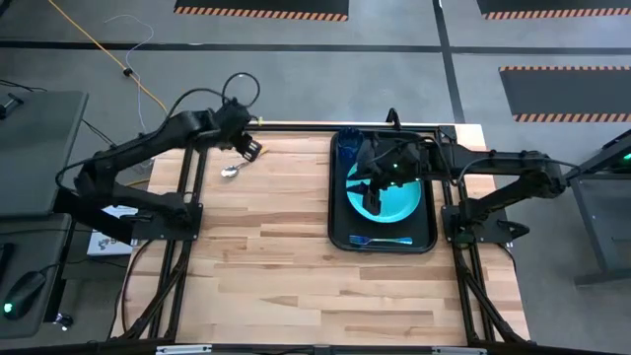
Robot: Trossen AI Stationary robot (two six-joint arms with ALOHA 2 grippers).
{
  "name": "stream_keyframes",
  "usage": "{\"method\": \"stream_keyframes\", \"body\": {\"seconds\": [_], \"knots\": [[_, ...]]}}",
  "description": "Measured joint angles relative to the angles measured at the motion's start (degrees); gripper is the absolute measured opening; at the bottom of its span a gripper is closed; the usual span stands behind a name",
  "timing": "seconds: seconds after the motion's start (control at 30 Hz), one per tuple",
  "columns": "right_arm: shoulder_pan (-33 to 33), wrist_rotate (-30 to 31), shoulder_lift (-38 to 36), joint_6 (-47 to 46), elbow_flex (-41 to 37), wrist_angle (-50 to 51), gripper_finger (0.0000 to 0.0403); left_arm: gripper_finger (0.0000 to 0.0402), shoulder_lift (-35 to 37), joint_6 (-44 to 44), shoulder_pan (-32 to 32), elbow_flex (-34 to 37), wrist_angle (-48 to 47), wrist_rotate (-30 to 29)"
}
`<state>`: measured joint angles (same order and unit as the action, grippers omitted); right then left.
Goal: Pick and place plate/cup/fork/spoon on tray
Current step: Put the orange spoon on the black tray to bottom of the blue plate
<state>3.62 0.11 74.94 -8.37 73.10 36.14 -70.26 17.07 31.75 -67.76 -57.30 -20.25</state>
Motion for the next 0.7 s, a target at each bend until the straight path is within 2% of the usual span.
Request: {"method": "stream_keyframes", "body": {"seconds": [0.1,0.3,0.47,0.7], "knots": [[0.0,0.8,0.8,-2.0,0.0,0.0,0.0138,0.0182,-2.6,-2.8,6.1,4.1,1.5,5.8],[0.0,0.9,1.5,-6.8,0.0,-0.6,0.0138,0.0227,-6.1,-5.3,13.2,11.9,3.4,10.5],[0.0,1.3,1.6,-8.9,0.0,-1.1,0.0138,0.0249,-8.9,-7.9,15.7,16.8,7.2,13.0],[0.0,3.4,1.6,-10.4,0.0,-1.3,0.0138,0.0247,-15.0,-13.2,16.7,18.3,14.8,15.3]]}}
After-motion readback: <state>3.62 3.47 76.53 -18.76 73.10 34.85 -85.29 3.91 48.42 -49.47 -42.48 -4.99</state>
